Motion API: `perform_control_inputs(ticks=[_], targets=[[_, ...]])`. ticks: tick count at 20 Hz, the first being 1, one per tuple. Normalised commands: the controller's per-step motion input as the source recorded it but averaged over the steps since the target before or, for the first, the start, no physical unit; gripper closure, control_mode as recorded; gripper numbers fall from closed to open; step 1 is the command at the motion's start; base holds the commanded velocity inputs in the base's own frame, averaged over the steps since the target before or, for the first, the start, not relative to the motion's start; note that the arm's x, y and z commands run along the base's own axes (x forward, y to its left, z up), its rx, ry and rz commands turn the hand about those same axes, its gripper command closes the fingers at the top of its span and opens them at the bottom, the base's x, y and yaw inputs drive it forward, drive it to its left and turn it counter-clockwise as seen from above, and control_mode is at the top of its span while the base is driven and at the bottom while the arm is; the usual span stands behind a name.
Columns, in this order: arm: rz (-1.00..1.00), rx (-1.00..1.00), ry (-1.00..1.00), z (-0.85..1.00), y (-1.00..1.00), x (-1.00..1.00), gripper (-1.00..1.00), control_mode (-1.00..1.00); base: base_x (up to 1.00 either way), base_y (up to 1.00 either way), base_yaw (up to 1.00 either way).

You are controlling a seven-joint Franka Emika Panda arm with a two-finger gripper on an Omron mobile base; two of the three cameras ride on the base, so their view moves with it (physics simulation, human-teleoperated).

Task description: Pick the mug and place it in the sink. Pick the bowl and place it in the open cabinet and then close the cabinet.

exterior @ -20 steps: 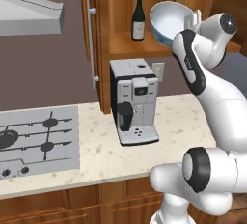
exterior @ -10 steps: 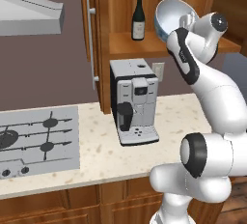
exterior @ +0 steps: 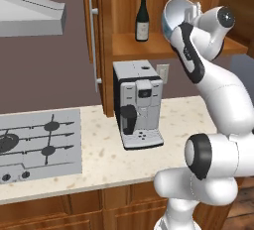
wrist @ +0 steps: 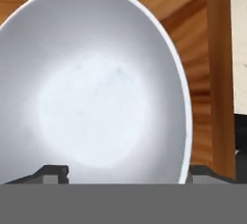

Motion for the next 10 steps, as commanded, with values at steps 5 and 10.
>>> perform_control_inputs(ticks=[5,10], targets=[[0.00,-0.10,-0.16,0.49,0.19,0.00,-1.00,-1.00,0.00,0.00,0.00],[0.06,-0.11,-0.13,0.13,0.17,0.00,-1.00,-1.00,0.00,0.00,0.00]])
